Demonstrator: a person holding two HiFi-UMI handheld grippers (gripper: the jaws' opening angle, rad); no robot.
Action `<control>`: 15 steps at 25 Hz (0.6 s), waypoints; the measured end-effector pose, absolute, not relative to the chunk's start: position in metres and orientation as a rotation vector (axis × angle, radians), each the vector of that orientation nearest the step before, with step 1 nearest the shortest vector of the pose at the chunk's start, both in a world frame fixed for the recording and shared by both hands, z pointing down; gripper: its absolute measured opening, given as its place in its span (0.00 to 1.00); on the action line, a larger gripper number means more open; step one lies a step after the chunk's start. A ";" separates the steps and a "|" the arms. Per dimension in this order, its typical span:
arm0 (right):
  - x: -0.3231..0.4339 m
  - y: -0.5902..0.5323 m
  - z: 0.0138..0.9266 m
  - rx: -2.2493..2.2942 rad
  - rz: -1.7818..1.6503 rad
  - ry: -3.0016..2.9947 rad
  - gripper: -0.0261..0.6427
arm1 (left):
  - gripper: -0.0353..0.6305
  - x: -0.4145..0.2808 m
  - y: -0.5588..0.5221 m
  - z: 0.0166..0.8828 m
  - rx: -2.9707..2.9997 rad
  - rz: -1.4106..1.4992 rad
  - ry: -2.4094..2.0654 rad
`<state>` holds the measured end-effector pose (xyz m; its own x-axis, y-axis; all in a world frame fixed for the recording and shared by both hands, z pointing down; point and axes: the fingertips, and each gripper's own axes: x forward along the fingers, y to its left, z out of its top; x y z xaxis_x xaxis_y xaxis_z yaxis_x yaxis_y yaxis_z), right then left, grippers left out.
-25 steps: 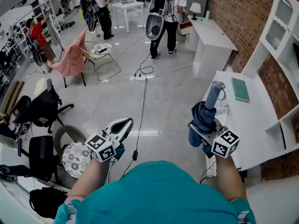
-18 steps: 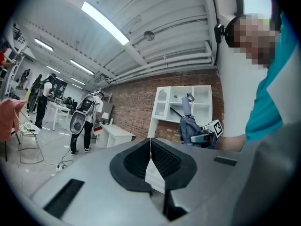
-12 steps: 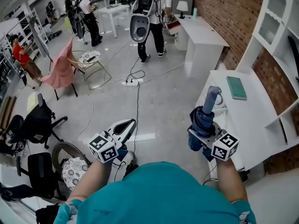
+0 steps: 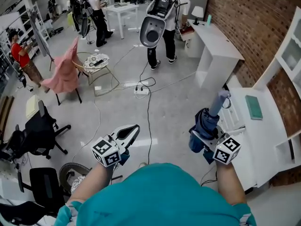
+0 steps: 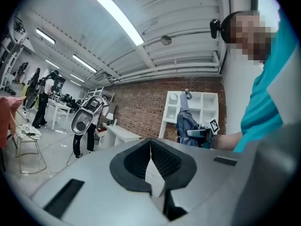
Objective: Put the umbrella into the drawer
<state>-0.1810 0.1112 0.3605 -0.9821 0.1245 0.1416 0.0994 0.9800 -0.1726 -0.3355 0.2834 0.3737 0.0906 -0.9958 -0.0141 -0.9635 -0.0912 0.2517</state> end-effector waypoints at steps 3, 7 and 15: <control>-0.229 0.113 0.353 -0.191 0.241 -2.978 0.44 | 0.08 -0.380 0.284 0.369 2.175 -0.274 -1.998; -0.274 0.119 0.352 -0.223 0.220 -2.967 0.44 | 0.08 -0.419 0.290 0.371 2.170 -0.287 -2.002; -0.315 0.106 0.361 -0.274 0.222 -2.925 0.44 | 0.08 -0.451 0.285 0.385 2.123 -0.287 -2.025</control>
